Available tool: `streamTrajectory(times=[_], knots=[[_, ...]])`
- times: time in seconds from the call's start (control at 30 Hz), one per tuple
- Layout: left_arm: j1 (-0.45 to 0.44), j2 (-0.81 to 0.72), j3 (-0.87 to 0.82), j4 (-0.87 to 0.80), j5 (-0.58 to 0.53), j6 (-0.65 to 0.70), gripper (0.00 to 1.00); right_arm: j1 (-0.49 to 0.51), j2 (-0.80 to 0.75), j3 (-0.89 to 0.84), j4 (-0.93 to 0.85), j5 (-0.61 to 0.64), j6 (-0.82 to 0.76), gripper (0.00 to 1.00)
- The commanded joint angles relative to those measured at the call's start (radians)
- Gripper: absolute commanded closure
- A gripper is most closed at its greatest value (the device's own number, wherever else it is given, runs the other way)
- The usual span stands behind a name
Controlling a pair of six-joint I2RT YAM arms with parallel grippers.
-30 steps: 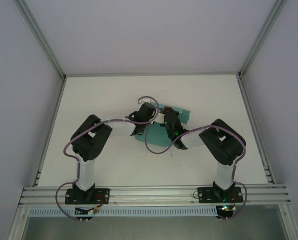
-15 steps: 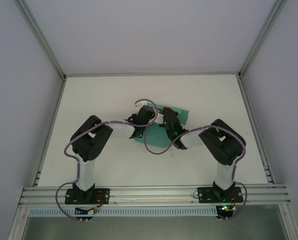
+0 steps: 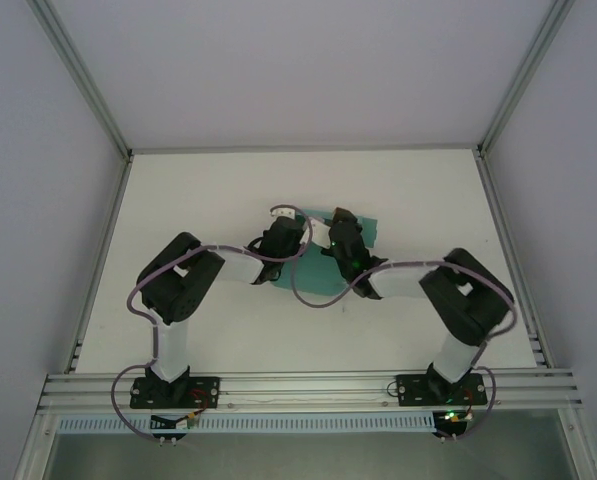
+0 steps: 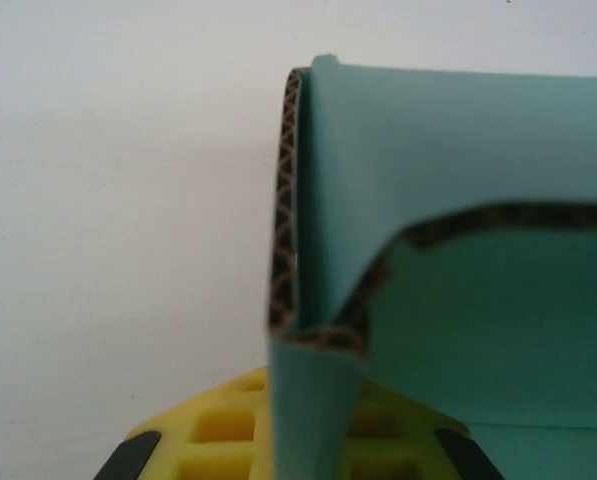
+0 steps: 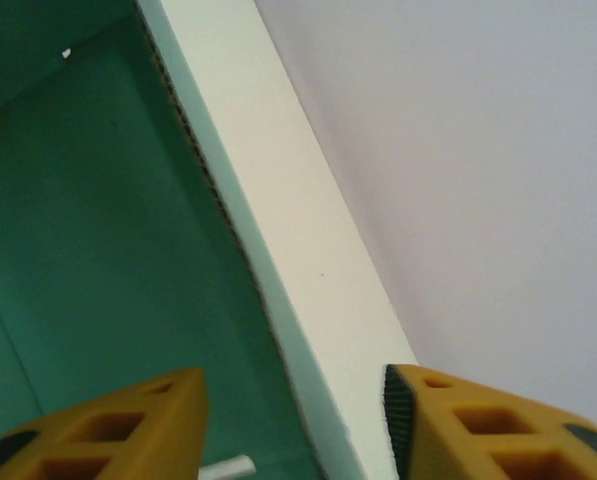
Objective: Assemble paper box
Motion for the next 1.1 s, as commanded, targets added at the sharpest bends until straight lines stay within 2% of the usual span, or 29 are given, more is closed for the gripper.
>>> streamTrajectory(times=[0.0, 0.03, 0.07, 0.2, 0.3, 0.37, 0.43, 0.57, 0.83, 1.07], knots=[[0.010, -0.020, -0.014, 0.049, 0.050, 0.054, 1.00, -0.025, -0.141, -0.033, -0.161, -0.049, 0.192, 0.40], [0.009, -0.020, -0.016, 0.049, 0.062, 0.070, 1.00, -0.033, -0.183, -0.041, -0.217, -0.080, 0.230, 0.37], [0.010, -0.021, -0.018, 0.046, 0.074, 0.077, 1.00, -0.044, -0.233, -0.051, -0.297, -0.138, 0.269, 0.29], [0.010, -0.038, -0.040, 0.073, 0.150, 0.103, 1.00, -0.080, -0.378, -0.046, -0.453, -0.297, 0.413, 0.23], [0.009, -0.041, -0.052, 0.093, 0.232, 0.133, 1.00, -0.163, -0.397, 0.051, -0.559, -0.385, 0.582, 0.20], [0.010, -0.037, -0.059, 0.111, 0.284, 0.140, 1.00, -0.218, -0.353, 0.161, -0.678, -0.473, 0.695, 0.20], [0.008, -0.034, -0.074, 0.140, 0.319, 0.141, 1.00, -0.228, -0.292, 0.259, -0.773, -0.525, 0.741, 0.20], [0.008, -0.027, -0.083, 0.169, 0.358, 0.139, 1.00, -0.229, -0.157, 0.398, -0.887, -0.553, 0.813, 0.20], [0.002, -0.004, -0.076, 0.166, 0.358, 0.157, 1.00, -0.231, 0.003, 0.418, -0.899, -0.654, 0.933, 0.23], [-0.002, 0.004, -0.053, 0.129, 0.356, 0.173, 0.99, -0.229, 0.094, 0.419, -0.904, -0.729, 0.960, 0.27]])
